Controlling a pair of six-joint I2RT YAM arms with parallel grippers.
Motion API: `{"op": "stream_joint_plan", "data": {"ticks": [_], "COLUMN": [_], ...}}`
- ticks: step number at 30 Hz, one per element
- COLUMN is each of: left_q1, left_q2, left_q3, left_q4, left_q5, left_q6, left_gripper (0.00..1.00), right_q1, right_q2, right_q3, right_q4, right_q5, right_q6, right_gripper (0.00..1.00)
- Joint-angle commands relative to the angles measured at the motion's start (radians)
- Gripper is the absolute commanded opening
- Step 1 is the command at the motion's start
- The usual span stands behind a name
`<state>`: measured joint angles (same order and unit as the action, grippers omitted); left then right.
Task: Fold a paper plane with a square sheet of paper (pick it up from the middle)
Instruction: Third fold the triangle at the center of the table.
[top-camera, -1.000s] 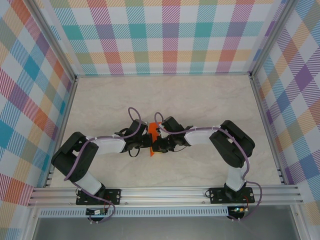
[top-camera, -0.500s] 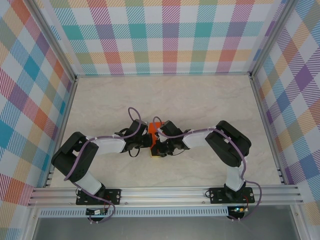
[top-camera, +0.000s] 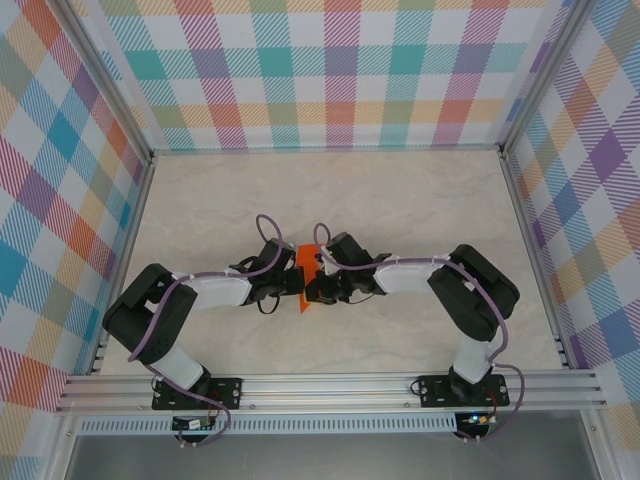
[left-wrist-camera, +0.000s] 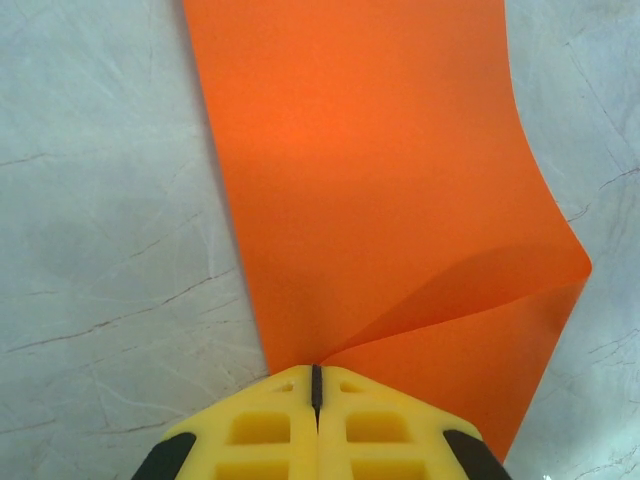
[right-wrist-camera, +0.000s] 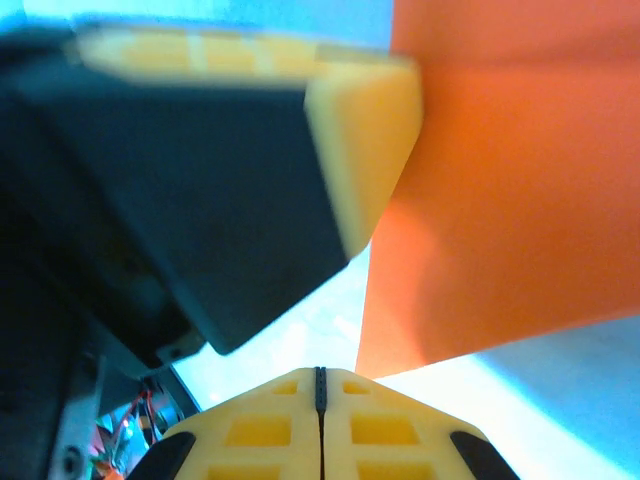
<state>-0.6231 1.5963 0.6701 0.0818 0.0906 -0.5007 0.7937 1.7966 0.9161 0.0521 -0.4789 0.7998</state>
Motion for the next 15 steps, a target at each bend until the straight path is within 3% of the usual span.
{"op": "stream_joint_plan", "data": {"ticks": [1,15], "left_q1": [0.001,0.000], "left_q2": [0.015,0.024], "left_q3": [-0.006,0.009], "left_q4": [-0.029,-0.040], "left_q5": [-0.035,-0.025], "left_q6": [0.008,0.024], "left_gripper": [0.00,0.00], "right_q1": [-0.037,-0.064], "right_q2": [0.019,0.102], "right_q3": [0.028,0.069], "right_q4": [-0.060,-0.124], "right_q5": [0.032,0.085], "right_q6": [-0.035,-0.037], "right_gripper": [0.06,0.06]}}
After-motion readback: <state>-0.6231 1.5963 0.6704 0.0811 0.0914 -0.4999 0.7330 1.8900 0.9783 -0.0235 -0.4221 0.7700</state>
